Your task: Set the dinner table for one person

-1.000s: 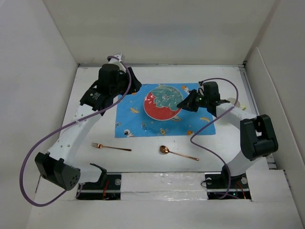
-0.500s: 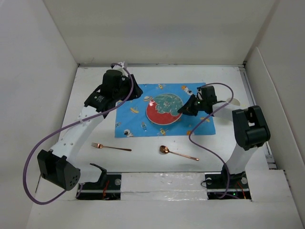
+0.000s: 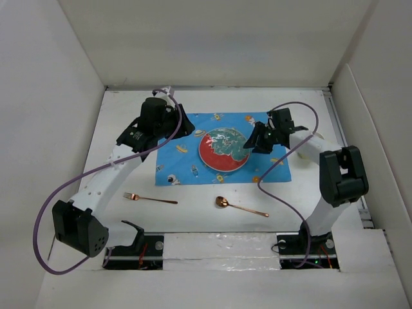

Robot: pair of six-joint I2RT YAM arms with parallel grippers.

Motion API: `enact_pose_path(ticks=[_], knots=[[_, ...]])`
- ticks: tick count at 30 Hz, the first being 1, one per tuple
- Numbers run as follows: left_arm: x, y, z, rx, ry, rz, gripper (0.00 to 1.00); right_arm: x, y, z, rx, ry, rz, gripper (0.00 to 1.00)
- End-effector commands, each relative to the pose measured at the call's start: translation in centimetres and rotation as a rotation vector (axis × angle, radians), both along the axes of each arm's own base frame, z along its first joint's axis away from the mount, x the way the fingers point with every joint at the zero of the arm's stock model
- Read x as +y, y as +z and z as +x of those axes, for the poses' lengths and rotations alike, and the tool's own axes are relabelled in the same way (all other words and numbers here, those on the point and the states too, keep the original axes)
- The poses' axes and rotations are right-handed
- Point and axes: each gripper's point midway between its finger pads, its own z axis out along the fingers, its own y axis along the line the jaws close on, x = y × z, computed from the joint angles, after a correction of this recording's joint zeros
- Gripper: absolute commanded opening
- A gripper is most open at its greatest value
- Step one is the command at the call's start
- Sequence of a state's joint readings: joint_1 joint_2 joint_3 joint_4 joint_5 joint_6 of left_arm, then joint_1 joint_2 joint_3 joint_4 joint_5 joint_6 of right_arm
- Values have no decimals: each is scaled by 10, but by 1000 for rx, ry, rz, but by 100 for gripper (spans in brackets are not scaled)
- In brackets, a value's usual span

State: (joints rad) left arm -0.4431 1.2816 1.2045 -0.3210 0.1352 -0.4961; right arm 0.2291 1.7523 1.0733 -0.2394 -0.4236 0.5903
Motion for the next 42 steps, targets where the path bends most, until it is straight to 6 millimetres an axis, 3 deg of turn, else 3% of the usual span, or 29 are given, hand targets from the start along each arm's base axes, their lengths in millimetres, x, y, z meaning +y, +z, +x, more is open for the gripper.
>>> enact_pose_path(ticks=[1, 3, 4, 5, 6, 7, 8, 9, 12, 14, 15, 16, 17, 20, 31, 32, 34, 36, 37, 38, 40, 42], knots=[[-2, 17, 2, -63, -15, -29, 41, -19, 72, 20, -195, 1, -111, 55], [-2, 15, 2, -61, -24, -21, 40, -43, 87, 21, -219, -45, -182, 27], [-2, 13, 2, -61, -28, -15, 31, -53, 97, 22, -242, -75, -205, 13], [-4, 13, 0, -62, -41, -18, 25, -80, 114, 22, -274, -156, -261, 0], [-4, 10, -1, -58, -50, -14, 17, -96, 120, 21, -282, -201, -289, 0], [-4, 6, -2, -52, -55, -11, 1, -112, 124, 19, -288, -249, -316, 0], [-6, 4, -4, -49, -67, -14, 0, -143, 128, 13, -294, -352, -399, 0], [-6, 0, -5, -43, -71, -11, 0, -173, 130, 10, -288, -438, -433, 0], [-5, -8, -11, -33, -84, -9, 0, -239, 128, -14, -244, -641, -515, 0], [-4, -15, -15, -24, -92, -1, 0, -263, 126, -27, -216, -712, -537, 2], [-3, -15, -16, -27, -95, 0, 6, -273, 124, -33, -206, -737, -547, 11], [-3, -20, -18, -21, -101, 8, 22, -288, 121, -39, -183, -774, -561, 20], [-2, -21, -20, -19, -103, 9, 28, -293, 119, -42, -169, -778, -563, 35], [-8, -25, -26, -19, -123, 35, 37, -304, 106, -43, -120, -780, -570, 47], [-13, -24, -32, -24, -143, 62, 37, -291, 48, -19, -7, -707, -480, 45], [-13, -25, -31, -23, -142, 64, 37, -288, 45, -18, -4, -700, -479, 42], [-13, -26, -31, -21, -140, 66, 37, -289, 41, -15, 2, -704, -476, 27], [-13, -24, -31, -23, -139, 63, 37, -288, 42, -12, 2, -701, -485, 0], [-13, -25, -30, -21, -139, 66, 37, -285, 45, -10, -5, -693, -492, 0], [-13, -24, -30, -22, -135, 65, 37, -289, 59, -6, -42, -705, -501, 0], [-13, -20, -27, -29, -130, 63, 37, -276, 80, 5, -106, -674, -513, 0], [-14, -11, -23, -44, -123, 60, 37, -259, 115, 23, -194, -630, -514, 0]])
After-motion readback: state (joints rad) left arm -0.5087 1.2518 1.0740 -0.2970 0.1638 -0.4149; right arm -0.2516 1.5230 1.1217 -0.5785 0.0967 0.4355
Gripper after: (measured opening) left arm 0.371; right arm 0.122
